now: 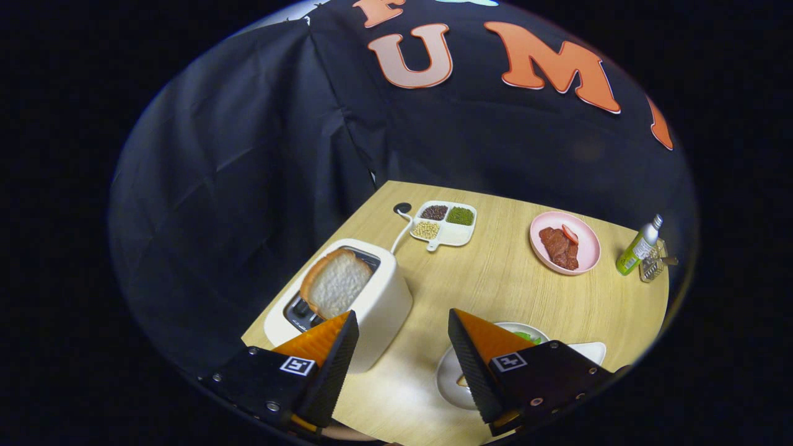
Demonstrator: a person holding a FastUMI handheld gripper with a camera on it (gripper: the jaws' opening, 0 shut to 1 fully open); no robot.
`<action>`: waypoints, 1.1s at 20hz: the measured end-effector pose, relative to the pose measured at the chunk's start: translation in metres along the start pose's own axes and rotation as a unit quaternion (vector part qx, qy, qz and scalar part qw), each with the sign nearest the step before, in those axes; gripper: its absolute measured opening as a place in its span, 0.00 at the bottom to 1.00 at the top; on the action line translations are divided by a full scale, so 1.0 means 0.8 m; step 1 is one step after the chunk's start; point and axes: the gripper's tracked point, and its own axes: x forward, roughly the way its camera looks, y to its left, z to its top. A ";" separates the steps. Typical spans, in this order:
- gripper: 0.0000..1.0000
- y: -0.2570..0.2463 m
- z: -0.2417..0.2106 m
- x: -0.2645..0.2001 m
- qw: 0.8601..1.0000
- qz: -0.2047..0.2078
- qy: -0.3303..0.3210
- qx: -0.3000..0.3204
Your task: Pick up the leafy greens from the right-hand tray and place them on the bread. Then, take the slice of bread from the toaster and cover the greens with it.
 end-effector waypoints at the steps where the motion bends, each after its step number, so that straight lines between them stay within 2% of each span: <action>1: 0.88 0.010 0.008 0.001 1.000 0.003 -0.001 -0.003; 7: 0.88 0.075 0.032 0.014 0.999 0.020 0.008 -0.032; 14: 0.87 0.081 0.021 0.054 0.998 -0.020 0.050 -0.042; 19: 0.79 0.064 0.003 0.077 0.995 -0.045 0.081 -0.044; 22: 0.66 0.055 -0.007 0.082 0.993 -0.056 0.093 -0.045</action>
